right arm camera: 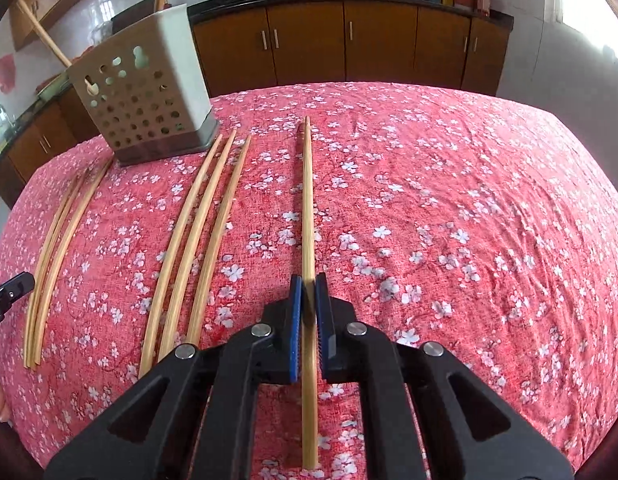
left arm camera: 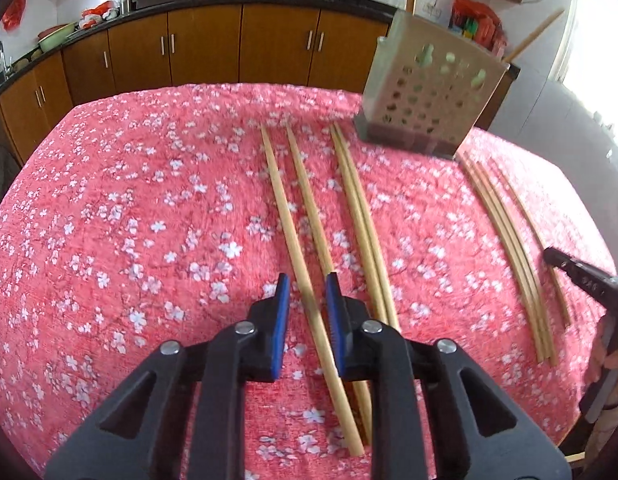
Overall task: Organize utensils
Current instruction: 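Lower the right tool onto a chopstick while the left tool grasps another chopstick, then hold both chopsticks closed in the tools against the cloth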
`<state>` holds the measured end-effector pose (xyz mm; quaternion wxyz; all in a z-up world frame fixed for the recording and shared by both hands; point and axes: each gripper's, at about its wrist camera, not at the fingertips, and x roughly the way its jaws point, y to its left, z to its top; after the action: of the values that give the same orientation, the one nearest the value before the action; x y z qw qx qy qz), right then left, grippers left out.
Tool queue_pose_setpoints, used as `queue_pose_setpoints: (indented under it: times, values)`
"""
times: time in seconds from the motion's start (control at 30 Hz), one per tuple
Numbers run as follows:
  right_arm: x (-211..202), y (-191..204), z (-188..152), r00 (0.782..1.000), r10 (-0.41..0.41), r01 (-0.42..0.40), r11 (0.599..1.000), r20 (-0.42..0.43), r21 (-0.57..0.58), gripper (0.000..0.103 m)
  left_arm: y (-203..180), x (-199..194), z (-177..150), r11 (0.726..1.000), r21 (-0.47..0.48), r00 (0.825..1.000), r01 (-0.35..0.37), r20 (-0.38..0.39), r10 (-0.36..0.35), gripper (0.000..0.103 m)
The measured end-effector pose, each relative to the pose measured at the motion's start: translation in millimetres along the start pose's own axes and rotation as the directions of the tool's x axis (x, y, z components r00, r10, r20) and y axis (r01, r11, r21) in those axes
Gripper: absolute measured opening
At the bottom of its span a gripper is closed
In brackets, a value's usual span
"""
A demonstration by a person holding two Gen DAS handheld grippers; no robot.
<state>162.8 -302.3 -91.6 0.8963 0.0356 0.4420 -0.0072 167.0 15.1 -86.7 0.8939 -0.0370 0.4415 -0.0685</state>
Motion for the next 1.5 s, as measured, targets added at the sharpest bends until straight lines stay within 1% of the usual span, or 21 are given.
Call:
queue_pose_setpoints:
  times: [0.13,0.2,0.27,0.37,0.4,0.5,0.6,0.67,0.83,1.07,1.5]
  values:
    - [-4,3,-6,1.000,0.005,-0.005,1.000,0.005,-0.008,0.008,-2,4,0,0.999,0.013,0.999,-0.042,0.003,0.042,0.011]
    - [-6,7,-11,1.000,0.014,-0.014,1.000,0.005,-0.021,0.008,1,4,0,0.999,0.012,0.999,-0.053,0.008,0.053,0.010]
    - [-7,11,-12,1.000,0.018,-0.017,0.999,0.007,-0.032,0.008,6,6,2,0.997,0.009,0.997,-0.079,0.014,0.079,0.009]
    - [-8,12,-12,1.000,0.015,-0.015,0.999,0.014,-0.044,0.008,20,8,8,0.994,-0.022,0.994,-0.111,0.019,0.111,0.008]
    - [-9,10,-12,1.000,0.015,-0.015,0.999,0.014,-0.047,0.008,27,9,11,0.991,-0.037,0.991,-0.131,0.022,0.132,0.008]
    - [-3,6,-5,0.999,-0.023,0.024,0.999,0.022,-0.039,0.008,45,12,18,0.983,-0.077,0.985,-0.165,0.029,0.168,0.009]
    - [4,-4,5,0.998,-0.047,0.047,0.999,0.028,-0.002,0.008,57,12,21,0.983,-0.111,0.988,-0.149,0.032,0.154,0.009]
    - [6,-9,7,0.998,-0.047,0.046,0.999,0.033,0.016,0.008,58,12,22,0.983,-0.118,0.989,-0.138,0.033,0.143,0.009]
    - [8,-7,7,0.997,-0.062,0.062,0.998,0.040,0.005,0.008,57,11,21,0.984,-0.120,0.990,-0.133,0.034,0.138,0.010]
    - [8,-8,7,0.998,-0.046,0.045,0.999,0.040,0.020,0.009,60,8,18,0.984,-0.133,0.992,-0.118,0.038,0.124,0.010]
    - [8,-8,7,0.998,-0.050,0.049,0.999,0.040,0.021,0.009,60,7,20,0.984,-0.142,0.992,-0.109,0.040,0.116,0.010]
